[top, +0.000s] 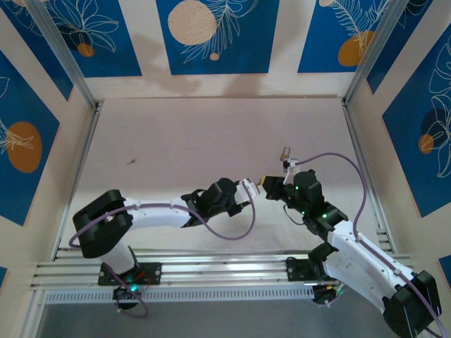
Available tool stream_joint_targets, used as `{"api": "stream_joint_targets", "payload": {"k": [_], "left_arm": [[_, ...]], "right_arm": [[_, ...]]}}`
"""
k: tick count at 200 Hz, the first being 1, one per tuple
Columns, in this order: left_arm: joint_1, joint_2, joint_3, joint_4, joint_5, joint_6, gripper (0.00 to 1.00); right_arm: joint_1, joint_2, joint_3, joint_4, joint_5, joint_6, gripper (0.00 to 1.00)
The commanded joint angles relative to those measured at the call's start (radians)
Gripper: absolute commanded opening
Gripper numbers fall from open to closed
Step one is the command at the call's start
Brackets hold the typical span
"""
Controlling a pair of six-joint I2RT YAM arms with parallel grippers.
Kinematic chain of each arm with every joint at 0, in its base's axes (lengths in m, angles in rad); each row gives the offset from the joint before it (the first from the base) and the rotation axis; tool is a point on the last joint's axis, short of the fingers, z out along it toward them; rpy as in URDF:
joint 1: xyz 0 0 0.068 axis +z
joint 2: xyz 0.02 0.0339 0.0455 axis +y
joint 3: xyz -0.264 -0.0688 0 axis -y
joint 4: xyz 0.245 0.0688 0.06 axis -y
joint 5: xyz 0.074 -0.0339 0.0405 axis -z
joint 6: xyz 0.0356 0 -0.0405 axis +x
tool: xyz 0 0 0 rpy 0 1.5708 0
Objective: Unlock with the key
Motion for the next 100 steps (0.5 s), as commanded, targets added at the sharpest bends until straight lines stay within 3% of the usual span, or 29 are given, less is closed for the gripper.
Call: {"api": "stream_joint_targets", "payload": {"k": [1,45,100], "left_arm": [[-0.01,0.008,0.05,0.043,-0.038,0.012,0.15],[-0.01,0.016,0.056,0.065,-0.066,0.016,0.14],[-0.011,0.011,0.065,0.078,-0.015,-0.016,0.14]], "right_arm": [[0.005,0.006,-0.015,0.013,-0.013,0.011,0.0],[0.007,0.019,-0.024,0.015,-0.006,0.008,0.0],[0.015,0.039,-0.04,0.06,-0.011,0.01,0.0]]}}
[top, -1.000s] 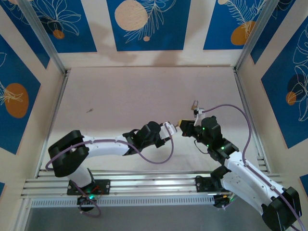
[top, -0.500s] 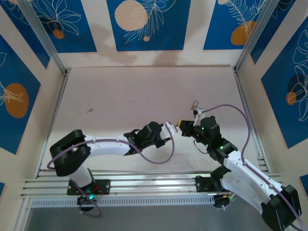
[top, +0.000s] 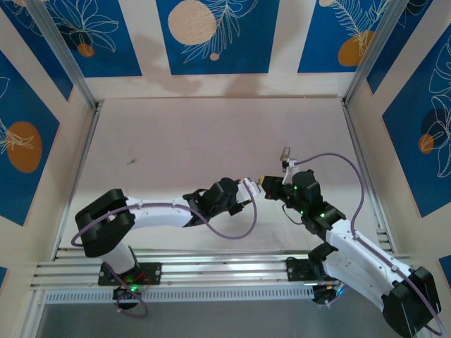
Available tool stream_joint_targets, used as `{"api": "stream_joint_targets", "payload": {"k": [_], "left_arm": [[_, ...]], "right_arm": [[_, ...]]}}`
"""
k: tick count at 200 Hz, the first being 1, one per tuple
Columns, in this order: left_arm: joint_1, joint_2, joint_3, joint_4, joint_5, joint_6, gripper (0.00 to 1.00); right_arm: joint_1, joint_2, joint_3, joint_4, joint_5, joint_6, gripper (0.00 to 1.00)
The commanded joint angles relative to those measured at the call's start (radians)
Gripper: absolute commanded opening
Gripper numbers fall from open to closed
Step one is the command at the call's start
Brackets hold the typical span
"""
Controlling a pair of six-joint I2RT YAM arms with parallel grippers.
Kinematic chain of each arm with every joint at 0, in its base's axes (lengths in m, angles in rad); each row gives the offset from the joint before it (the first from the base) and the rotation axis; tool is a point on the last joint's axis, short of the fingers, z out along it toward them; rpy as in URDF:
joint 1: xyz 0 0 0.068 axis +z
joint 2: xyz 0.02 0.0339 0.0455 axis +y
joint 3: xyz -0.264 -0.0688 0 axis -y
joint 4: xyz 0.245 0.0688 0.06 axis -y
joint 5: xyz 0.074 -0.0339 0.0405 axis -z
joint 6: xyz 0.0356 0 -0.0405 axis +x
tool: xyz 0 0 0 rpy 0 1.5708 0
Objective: Unlock with the key
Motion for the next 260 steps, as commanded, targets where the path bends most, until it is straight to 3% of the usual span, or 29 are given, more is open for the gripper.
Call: {"api": "stream_joint_targets", "payload": {"k": [1,133,260], "left_arm": [[-0.007,-0.004,0.049,0.079,0.024,-0.016,0.14],[-0.004,0.003,0.139,0.056,0.091,-0.126,0.12],[-0.002,-0.01,0.171,0.078,0.123,-0.114,0.11]], "right_arm": [[0.015,0.012,-0.024,0.012,-0.008,0.002,0.0],[0.05,0.016,-0.061,0.067,-0.022,-0.039,0.0],[0.073,0.088,-0.072,0.12,-0.059,-0.033,0.0]]}}
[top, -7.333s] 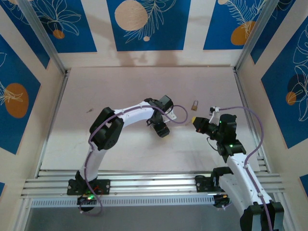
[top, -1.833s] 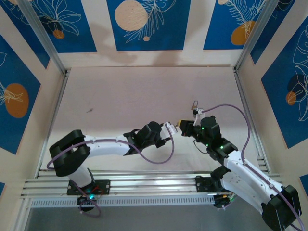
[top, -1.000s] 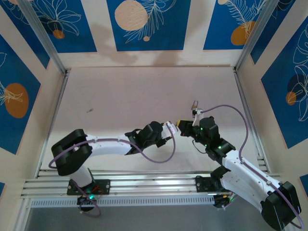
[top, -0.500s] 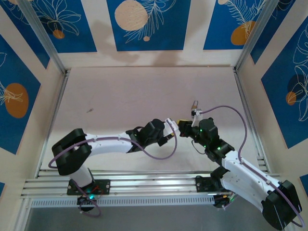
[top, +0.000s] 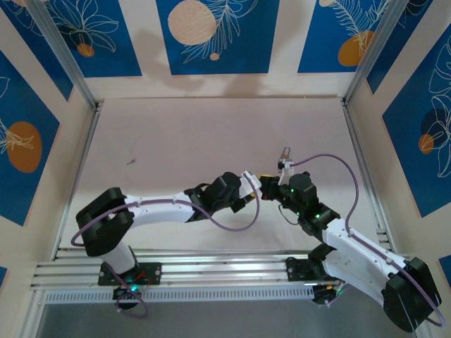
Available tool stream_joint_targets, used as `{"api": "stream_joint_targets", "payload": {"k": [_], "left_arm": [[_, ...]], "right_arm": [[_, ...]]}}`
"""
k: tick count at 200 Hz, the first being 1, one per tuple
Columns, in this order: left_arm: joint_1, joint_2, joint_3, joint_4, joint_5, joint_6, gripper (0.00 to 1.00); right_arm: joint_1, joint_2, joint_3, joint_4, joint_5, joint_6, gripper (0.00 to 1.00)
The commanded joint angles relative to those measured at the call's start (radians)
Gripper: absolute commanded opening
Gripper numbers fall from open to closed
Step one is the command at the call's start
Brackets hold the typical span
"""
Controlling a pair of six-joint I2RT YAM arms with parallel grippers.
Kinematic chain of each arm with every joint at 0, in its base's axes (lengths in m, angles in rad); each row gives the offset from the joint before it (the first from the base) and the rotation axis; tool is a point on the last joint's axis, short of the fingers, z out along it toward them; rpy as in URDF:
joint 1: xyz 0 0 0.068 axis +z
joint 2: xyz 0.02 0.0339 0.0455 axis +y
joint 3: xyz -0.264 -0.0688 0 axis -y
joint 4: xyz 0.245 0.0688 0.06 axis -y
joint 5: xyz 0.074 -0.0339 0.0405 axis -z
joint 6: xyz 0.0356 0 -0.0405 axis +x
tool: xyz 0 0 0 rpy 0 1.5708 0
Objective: Unlock with the key
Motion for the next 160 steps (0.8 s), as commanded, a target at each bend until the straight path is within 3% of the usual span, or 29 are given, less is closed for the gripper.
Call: {"api": "stream_joint_targets", "payload": {"k": [1,60,77,160], "left_arm": [[-0.017,-0.017,0.091,0.18,0.074,0.003,0.11],[-0.017,-0.015,0.083,0.158,0.058,0.032,0.11],[-0.017,-0.015,0.071,0.144,0.045,0.049,0.11],[-0.015,-0.017,0.035,-0.016,-0.09,0.18,0.1]], "right_arm": [[0.031,0.029,-0.025,-0.036,-0.076,-0.003,0.0],[0.025,0.027,0.007,-0.068,-0.069,-0.009,0.0],[0.004,0.012,0.014,-0.073,-0.089,0.003,0.04],[-0.217,-0.08,0.04,-0.128,-0.281,0.071,0.18]]}}
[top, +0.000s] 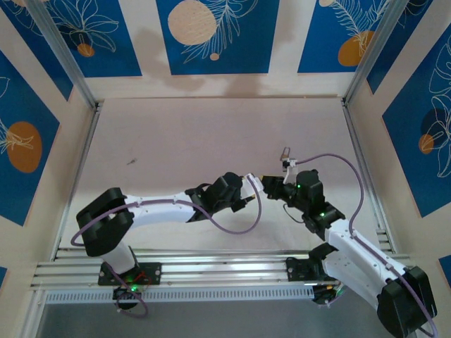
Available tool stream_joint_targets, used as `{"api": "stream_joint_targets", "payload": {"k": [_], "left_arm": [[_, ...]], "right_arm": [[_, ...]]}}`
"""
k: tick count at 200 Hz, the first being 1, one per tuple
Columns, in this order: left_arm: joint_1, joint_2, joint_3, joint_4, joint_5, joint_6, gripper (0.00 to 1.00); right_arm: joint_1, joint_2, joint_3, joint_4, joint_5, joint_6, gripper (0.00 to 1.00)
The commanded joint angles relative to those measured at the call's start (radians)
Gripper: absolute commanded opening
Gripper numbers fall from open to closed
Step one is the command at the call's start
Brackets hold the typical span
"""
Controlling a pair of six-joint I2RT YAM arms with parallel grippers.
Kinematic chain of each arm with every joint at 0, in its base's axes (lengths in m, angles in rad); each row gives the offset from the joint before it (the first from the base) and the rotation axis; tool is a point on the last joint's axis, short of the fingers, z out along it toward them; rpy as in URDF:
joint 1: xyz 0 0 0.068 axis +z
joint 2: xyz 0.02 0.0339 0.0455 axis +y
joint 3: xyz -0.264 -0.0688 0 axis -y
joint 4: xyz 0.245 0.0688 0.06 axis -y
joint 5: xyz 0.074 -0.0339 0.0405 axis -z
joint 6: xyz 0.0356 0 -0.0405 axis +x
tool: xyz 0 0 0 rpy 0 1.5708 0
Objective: Unlock with the key
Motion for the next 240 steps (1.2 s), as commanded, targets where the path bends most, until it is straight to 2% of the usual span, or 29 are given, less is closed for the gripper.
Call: {"api": "stream_joint_targets", "payload": {"k": [1,56,125,191,216,240], "left_arm": [[-0.006,-0.02,0.022,-0.006,-0.05,0.055,0.1],[-0.007,0.016,0.053,-0.049,-0.195,0.199,0.09],[-0.034,0.019,0.032,0.057,-0.437,0.545,0.08],[-0.098,0.056,-0.074,0.379,-0.624,0.886,0.06],[-0.116,0.096,-0.14,0.585,-0.681,1.015,0.06],[-0.134,0.172,-0.195,0.859,-0.725,1.173,0.05]], "right_arm": [[-0.068,-0.035,0.03,-0.062,-0.077,0.033,0.18],[-0.156,-0.097,0.053,-0.128,-0.129,0.016,0.27],[-0.25,-0.092,0.057,-0.17,-0.237,-0.001,0.43],[-0.252,0.035,0.093,-0.115,-0.402,-0.037,0.54],[-0.241,0.06,0.12,-0.131,-0.404,-0.063,0.56],[-0.223,0.068,0.139,-0.146,-0.387,-0.081,0.57]]}}
